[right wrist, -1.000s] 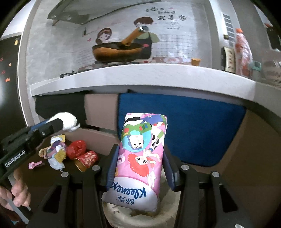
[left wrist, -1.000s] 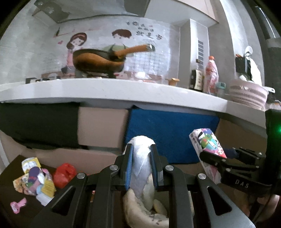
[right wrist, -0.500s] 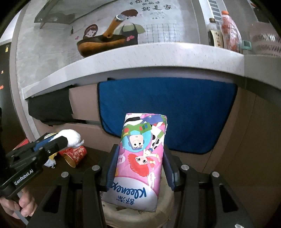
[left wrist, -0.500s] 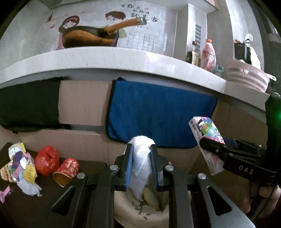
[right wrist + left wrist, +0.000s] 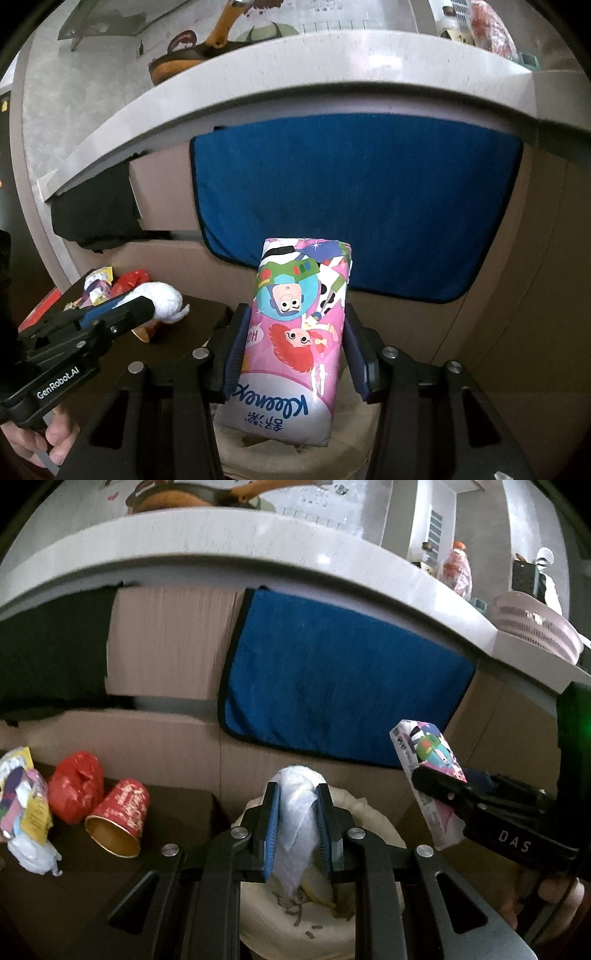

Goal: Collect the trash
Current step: 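Carry the tissue and tissue pack over the bin and open the left tool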

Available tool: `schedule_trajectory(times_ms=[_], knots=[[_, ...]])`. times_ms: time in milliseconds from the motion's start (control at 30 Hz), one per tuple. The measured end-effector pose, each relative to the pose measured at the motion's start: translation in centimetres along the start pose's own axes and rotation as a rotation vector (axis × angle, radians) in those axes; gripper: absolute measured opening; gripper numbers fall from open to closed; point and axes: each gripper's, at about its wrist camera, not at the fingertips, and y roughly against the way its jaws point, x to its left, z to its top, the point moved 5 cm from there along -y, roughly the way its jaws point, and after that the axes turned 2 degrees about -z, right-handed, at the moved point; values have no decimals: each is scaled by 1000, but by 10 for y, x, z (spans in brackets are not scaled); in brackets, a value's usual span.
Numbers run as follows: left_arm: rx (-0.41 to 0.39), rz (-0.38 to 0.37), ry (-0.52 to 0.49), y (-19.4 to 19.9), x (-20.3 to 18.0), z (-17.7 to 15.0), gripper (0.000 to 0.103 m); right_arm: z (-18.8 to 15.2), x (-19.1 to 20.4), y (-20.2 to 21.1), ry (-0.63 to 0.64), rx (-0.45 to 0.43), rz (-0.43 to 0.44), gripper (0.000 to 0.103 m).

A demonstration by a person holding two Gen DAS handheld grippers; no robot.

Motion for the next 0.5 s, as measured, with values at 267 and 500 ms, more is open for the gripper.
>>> schedule_trajectory(times_ms=[267, 500], knots=[[101, -110, 53, -24, 21, -10, 48, -5, -13, -19, -84, 19, 26, 65], [89, -35, 162, 1, 77, -16, 48, -17, 1, -31, -65, 64, 29, 66]])
